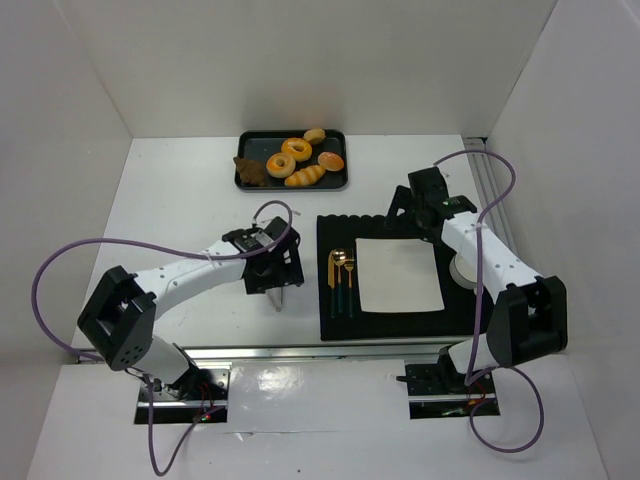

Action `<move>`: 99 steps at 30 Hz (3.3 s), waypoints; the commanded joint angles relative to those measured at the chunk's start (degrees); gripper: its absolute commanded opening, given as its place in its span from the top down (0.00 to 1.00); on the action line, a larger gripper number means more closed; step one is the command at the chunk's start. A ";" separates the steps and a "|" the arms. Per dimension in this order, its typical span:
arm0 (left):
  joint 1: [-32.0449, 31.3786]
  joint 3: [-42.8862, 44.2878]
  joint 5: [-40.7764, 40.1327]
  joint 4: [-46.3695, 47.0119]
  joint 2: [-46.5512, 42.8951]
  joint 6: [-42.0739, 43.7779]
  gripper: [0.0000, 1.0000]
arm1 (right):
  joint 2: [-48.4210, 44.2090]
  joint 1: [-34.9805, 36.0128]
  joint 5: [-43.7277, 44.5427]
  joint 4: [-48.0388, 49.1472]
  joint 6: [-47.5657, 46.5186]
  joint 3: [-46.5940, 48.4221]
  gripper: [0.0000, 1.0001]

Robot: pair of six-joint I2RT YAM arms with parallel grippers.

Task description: Place the bread

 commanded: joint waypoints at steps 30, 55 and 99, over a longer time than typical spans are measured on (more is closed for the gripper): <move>7.07 0.41 -11.41 13.08 14.67 -0.49 0.33 | 1.32 -1.91 -2.46 1.55 -1.32 2.21 0.00; 30.71 41.35 5.26 -10.30 13.15 26.59 0.49 | 4.13 -1.91 -4.57 1.64 -2.90 4.41 0.00; 35.98 50.51 15.91 -4.59 30.39 23.77 0.33 | 8.17 -2.44 -4.04 1.73 -4.05 4.50 0.00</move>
